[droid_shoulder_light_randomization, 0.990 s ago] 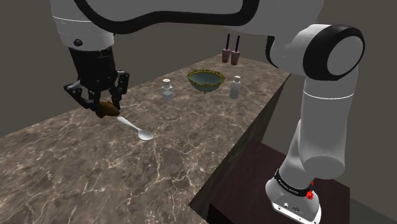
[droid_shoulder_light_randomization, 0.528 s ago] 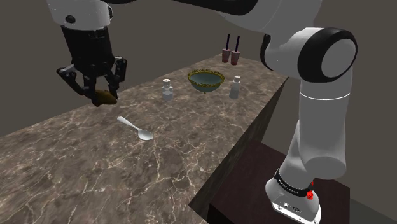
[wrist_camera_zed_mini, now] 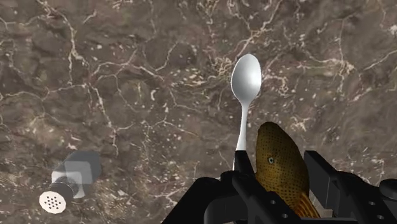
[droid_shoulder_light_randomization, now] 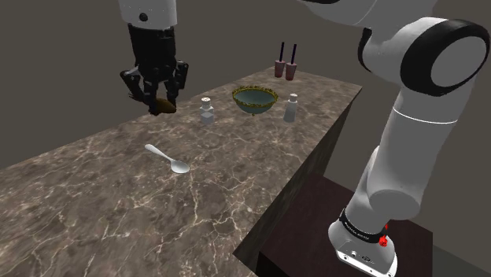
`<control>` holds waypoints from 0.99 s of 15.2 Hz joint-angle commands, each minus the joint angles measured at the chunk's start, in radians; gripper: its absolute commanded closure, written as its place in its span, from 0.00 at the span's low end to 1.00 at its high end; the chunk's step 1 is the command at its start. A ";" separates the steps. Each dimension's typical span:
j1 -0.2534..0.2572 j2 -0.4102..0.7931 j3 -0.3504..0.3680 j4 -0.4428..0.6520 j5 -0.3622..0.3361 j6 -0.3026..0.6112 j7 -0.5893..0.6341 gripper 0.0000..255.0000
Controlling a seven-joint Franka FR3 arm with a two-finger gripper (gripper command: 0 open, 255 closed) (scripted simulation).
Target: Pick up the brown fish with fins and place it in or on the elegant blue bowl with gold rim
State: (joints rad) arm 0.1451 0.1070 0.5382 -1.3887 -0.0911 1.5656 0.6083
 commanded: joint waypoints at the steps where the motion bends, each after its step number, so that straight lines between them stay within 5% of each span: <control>1: -0.044 -0.071 -0.024 -0.077 0.044 0.019 -0.063 1.00; 15: -0.200 -0.363 -0.259 -0.396 0.167 0.064 -0.457 1.00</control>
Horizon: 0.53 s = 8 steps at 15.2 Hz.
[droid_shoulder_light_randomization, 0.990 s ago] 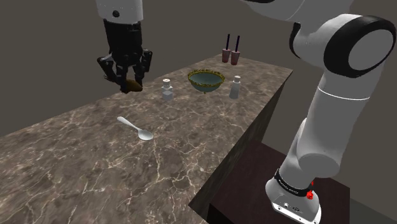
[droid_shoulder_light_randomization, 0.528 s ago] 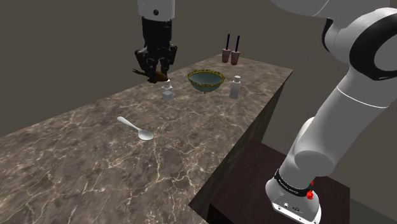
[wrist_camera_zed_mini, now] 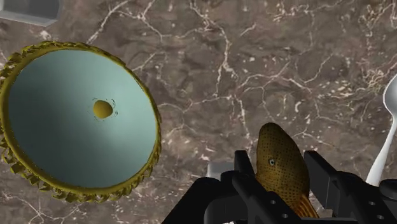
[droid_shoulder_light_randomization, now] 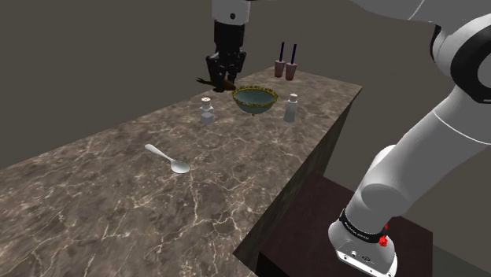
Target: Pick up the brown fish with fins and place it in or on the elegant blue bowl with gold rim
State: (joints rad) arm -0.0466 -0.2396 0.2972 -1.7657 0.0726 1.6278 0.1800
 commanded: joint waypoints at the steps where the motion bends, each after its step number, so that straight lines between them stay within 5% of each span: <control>1: -0.017 -0.028 -0.035 -0.031 0.005 0.002 -0.054 1.00; 8: -0.075 -0.073 -0.155 -0.085 -0.004 0.002 -0.232 1.00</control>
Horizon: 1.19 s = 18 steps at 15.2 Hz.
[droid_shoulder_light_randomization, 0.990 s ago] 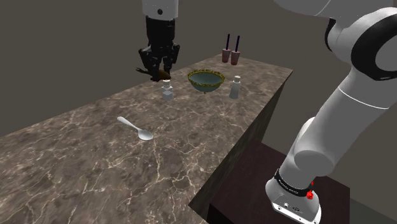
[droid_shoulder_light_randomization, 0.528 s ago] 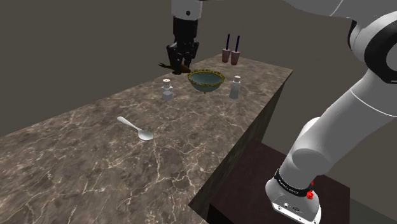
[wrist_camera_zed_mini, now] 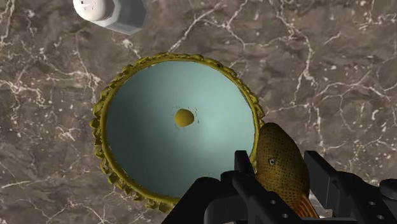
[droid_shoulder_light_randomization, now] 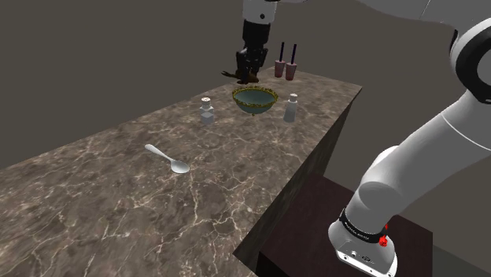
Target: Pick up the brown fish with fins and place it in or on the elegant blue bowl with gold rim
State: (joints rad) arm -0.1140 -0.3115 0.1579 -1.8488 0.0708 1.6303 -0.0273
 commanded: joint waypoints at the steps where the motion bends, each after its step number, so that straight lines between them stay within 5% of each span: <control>1: -0.016 -0.003 -0.032 -0.005 -0.005 -0.001 -0.049 1.00; 6: -0.060 0.003 -0.117 -0.003 -0.021 -0.002 -0.174 1.00; 18: -0.059 -0.027 -0.115 -0.196 -0.018 0.160 -0.180 1.00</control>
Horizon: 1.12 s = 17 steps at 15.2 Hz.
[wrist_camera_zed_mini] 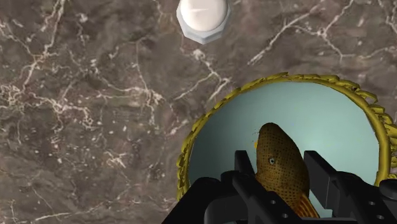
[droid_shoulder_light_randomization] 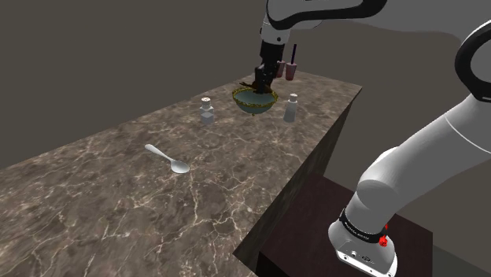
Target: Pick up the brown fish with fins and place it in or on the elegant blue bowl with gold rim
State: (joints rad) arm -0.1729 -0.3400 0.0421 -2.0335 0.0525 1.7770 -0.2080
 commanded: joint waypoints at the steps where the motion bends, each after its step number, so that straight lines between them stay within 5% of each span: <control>1: 0.000 0.001 0.001 -0.011 0.000 0.013 0.000 1.00; 7: 0.000 0.001 0.001 -0.011 0.000 0.013 0.000 1.00; 8: 0.000 0.001 0.001 -0.011 0.000 0.013 0.000 0.00; 13: 0.000 0.001 0.001 -0.011 0.000 0.013 0.000 0.00; 17: -0.002 0.010 -0.003 0.125 -0.002 -0.115 0.001 0.00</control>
State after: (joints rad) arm -0.1744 -0.3351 0.0390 -1.9415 0.0508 1.6919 -0.2078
